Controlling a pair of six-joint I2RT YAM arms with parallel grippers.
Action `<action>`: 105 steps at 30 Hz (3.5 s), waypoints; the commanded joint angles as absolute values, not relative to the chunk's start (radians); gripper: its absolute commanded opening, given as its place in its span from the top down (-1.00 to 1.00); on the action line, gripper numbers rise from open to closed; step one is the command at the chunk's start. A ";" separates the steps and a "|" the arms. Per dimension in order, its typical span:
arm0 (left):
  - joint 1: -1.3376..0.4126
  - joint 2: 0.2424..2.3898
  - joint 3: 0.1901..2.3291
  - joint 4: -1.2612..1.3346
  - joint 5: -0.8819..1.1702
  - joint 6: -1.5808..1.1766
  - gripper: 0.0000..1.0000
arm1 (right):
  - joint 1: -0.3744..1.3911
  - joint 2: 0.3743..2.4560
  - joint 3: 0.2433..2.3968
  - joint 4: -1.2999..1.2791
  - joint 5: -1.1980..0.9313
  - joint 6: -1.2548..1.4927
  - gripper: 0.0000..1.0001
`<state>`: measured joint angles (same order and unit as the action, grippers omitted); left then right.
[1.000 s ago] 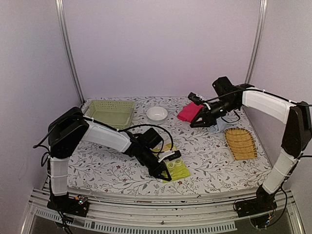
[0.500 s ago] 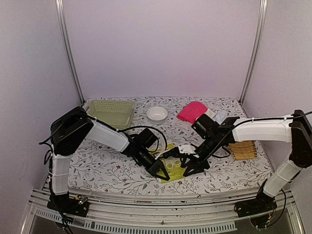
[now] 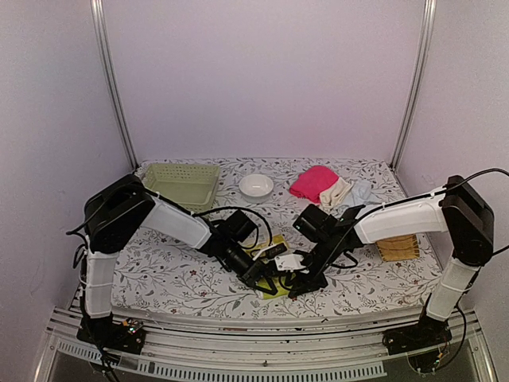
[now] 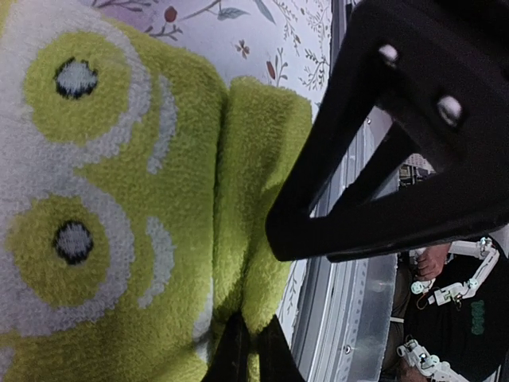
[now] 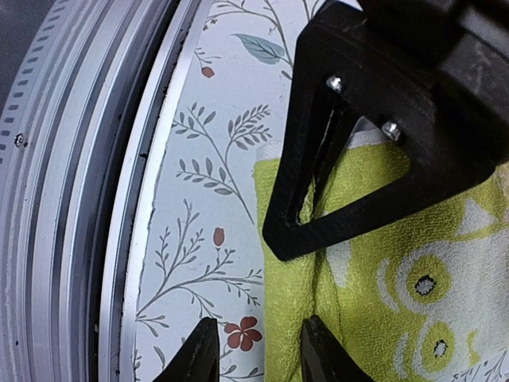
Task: Roll the towels
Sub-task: Roll the towel at the center of the board.
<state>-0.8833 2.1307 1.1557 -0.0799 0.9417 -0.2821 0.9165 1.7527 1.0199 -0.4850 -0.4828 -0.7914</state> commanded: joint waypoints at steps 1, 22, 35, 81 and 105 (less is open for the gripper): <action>-0.866 2.182 1.136 -0.122 0.881 -0.280 1.00 | 0.925 1.795 1.009 -0.463 -0.452 -0.807 0.27; -0.850 2.131 1.114 -0.125 0.817 -0.257 0.92 | 0.927 1.845 1.024 -0.505 -0.415 -0.809 0.93; -0.956 1.485 0.602 0.287 0.166 -0.276 0.04 | 0.842 2.127 1.322 -0.971 -0.801 -0.773 0.95; -1.125 1.921 1.085 -0.171 0.240 0.144 1.00 | 0.504 1.890 1.581 -1.111 -0.945 -0.718 0.25; -0.865 2.169 1.186 -0.167 0.827 -0.235 0.93 | 0.807 1.601 0.955 -0.435 -0.425 -0.791 0.25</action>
